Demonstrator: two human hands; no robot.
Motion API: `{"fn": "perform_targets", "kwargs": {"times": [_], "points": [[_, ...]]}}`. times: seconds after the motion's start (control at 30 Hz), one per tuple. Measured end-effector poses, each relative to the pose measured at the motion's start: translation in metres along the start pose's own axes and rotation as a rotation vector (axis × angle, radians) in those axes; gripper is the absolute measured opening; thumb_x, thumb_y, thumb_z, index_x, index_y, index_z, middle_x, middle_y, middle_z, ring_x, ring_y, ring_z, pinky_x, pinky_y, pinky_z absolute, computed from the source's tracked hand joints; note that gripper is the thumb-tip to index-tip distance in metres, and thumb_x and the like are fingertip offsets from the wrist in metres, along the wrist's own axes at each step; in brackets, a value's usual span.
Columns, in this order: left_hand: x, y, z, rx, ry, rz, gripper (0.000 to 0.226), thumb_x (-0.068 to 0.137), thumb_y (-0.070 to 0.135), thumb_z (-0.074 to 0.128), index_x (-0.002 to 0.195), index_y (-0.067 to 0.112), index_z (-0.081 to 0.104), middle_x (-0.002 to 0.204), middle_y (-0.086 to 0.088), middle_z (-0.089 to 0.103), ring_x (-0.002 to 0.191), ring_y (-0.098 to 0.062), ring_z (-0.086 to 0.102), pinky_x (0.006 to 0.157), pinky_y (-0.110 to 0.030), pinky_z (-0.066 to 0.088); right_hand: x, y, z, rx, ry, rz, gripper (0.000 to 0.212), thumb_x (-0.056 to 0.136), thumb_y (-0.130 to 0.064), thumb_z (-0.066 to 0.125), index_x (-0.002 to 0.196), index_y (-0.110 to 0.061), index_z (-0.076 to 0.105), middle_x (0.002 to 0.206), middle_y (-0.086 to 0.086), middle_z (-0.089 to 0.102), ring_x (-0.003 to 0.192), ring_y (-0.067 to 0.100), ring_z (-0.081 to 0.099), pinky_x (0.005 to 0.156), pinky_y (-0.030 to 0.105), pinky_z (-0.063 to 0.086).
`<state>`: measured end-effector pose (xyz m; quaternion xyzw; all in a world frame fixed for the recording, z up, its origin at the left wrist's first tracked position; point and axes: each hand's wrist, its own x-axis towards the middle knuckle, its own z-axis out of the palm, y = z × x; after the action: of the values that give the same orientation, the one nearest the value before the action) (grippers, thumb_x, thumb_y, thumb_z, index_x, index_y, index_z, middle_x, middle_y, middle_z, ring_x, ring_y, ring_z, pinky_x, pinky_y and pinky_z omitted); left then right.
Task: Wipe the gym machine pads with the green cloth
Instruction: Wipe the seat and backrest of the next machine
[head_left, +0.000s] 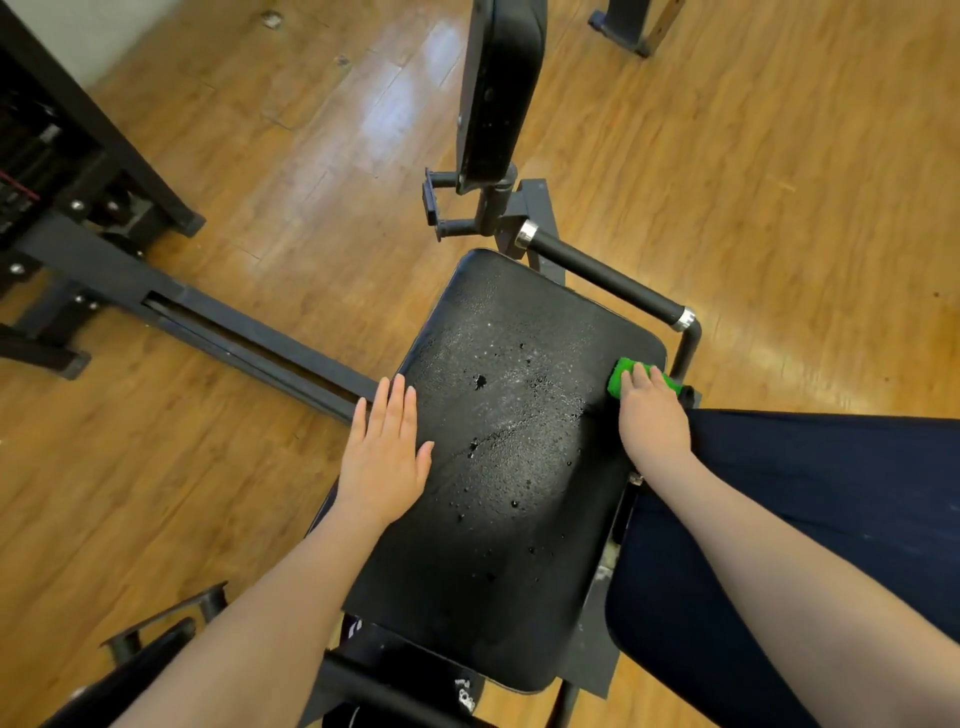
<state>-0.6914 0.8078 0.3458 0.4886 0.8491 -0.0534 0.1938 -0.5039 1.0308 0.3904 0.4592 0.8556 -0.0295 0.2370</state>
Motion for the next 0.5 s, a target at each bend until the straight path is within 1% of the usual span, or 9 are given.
{"fn": "perform_targets", "kwargs": {"times": [0.1,0.17,0.23,0.3,0.4,0.43,0.5], "points": [[-0.024,-0.001,-0.002,-0.007,-0.048,-0.062,0.074,0.101,0.052,0.022,0.153,0.008,-0.007,0.161,-0.013,-0.012,0.148,-0.029,-0.013,0.112,-0.039,-0.014,0.001,-0.022,-0.016,0.154,0.065,-0.030,0.059,0.092,0.008,0.038,0.147,-0.006,0.023,0.155,0.011,0.016,0.144,0.027,0.011,0.115,0.040,0.019],[-0.042,-0.005,0.001,-0.040,-0.108,-0.078,0.077,0.100,0.055,0.022,0.153,0.008,-0.010,0.161,-0.012,-0.015,0.146,-0.027,-0.018,0.112,-0.039,-0.014,0.008,-0.050,-0.027,0.192,0.119,-0.137,0.062,0.091,0.011,0.037,0.148,-0.009,0.022,0.156,0.009,0.016,0.144,0.025,0.009,0.115,0.040,0.020],[-0.051,-0.007,0.001,-0.082,-0.146,-0.108,0.083,0.098,0.060,0.025,0.153,0.009,-0.012,0.160,-0.011,-0.018,0.140,-0.024,-0.026,0.111,-0.039,-0.014,0.022,-0.084,-0.038,0.192,0.160,-0.257,0.060,0.092,0.010,0.037,0.147,-0.009,0.023,0.156,0.009,0.018,0.144,0.025,0.009,0.114,0.040,0.023],[-0.051,-0.005,0.000,-0.114,-0.188,-0.115,0.098,0.092,0.068,0.034,0.151,0.008,-0.015,0.158,-0.013,-0.023,0.136,-0.024,-0.031,0.111,-0.040,-0.015,0.037,-0.118,-0.049,0.182,0.188,-0.347,0.058,0.093,0.008,0.037,0.147,-0.008,0.024,0.155,0.008,0.020,0.144,0.025,0.010,0.112,0.041,0.027],[-0.050,0.000,-0.002,-0.140,-0.297,-0.116,0.125,0.078,0.074,0.055,0.148,0.004,-0.022,0.152,-0.015,-0.032,0.141,-0.029,-0.028,0.110,-0.040,-0.016,0.053,-0.157,-0.054,0.117,0.188,-0.468,0.054,0.095,0.006,0.035,0.147,-0.008,0.025,0.155,0.008,0.020,0.144,0.026,0.011,0.114,0.040,0.024],[-0.049,0.000,-0.002,-0.139,-0.321,-0.118,0.129,0.075,0.073,0.059,0.147,0.003,-0.023,0.151,-0.015,-0.033,0.141,-0.031,-0.027,0.109,-0.040,-0.016,0.056,-0.167,-0.052,0.083,0.172,-0.500,0.053,0.096,0.004,0.034,0.147,-0.008,0.025,0.155,0.008,0.019,0.144,0.026,0.010,0.114,0.039,0.022],[-0.047,0.000,-0.002,-0.131,-0.336,-0.124,0.131,0.074,0.070,0.064,0.147,0.003,-0.021,0.152,-0.018,-0.032,0.141,-0.033,-0.028,0.108,-0.041,-0.016,0.057,-0.177,-0.042,0.036,0.140,-0.521,0.053,0.097,0.003,0.033,0.147,-0.008,0.022,0.156,0.008,0.016,0.144,0.026,0.009,0.115,0.039,0.017]]}}
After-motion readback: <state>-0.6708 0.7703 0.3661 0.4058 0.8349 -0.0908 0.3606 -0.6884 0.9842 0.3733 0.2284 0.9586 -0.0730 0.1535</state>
